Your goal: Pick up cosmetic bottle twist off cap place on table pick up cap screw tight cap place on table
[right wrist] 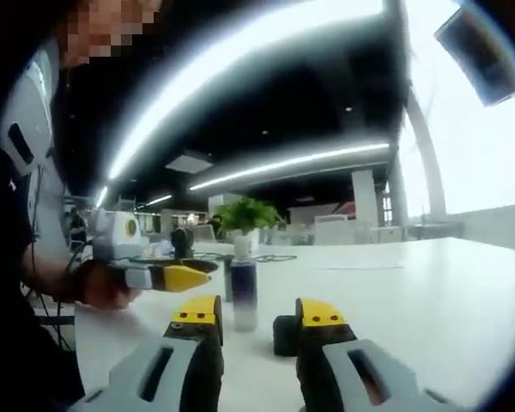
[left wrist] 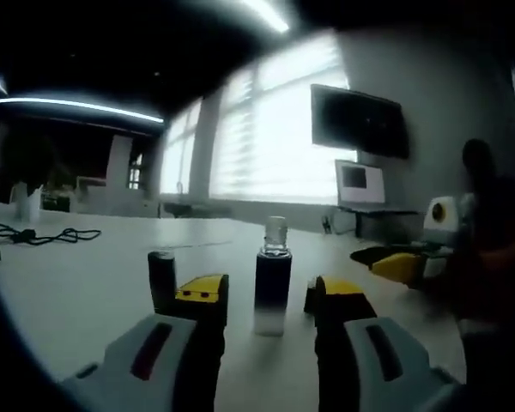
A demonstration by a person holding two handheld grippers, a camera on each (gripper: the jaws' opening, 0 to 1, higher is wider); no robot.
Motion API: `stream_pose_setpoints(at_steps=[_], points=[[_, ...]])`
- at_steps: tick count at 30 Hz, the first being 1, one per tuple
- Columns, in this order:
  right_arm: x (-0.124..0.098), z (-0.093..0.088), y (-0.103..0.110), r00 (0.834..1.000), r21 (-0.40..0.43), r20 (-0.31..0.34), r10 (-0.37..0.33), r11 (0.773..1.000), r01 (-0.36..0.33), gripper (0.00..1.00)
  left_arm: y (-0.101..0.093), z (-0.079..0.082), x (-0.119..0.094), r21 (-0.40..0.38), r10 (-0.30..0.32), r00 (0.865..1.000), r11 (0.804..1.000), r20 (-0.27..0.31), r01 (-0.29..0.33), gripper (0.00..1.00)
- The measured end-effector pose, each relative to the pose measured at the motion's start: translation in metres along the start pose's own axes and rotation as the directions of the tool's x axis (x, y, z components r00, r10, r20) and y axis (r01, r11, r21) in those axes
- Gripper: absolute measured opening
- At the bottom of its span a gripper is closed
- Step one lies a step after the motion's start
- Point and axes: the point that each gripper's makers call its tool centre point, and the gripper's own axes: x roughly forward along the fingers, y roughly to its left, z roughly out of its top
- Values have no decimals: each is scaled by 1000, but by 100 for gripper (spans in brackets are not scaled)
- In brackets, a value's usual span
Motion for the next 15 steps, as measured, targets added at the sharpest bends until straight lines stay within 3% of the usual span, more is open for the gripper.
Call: stream_pose_setpoints(at_steps=[7,15], points=[[0,0,-1,1000,5,3,-5,1000,5,27,0,-9,16,-45,-7,1000,999,-20,6,31],[1,-1,-3,1000,12,-3,-6,1000,6,26,0,-11,33,-36,-12,999,999,-32,10,31]])
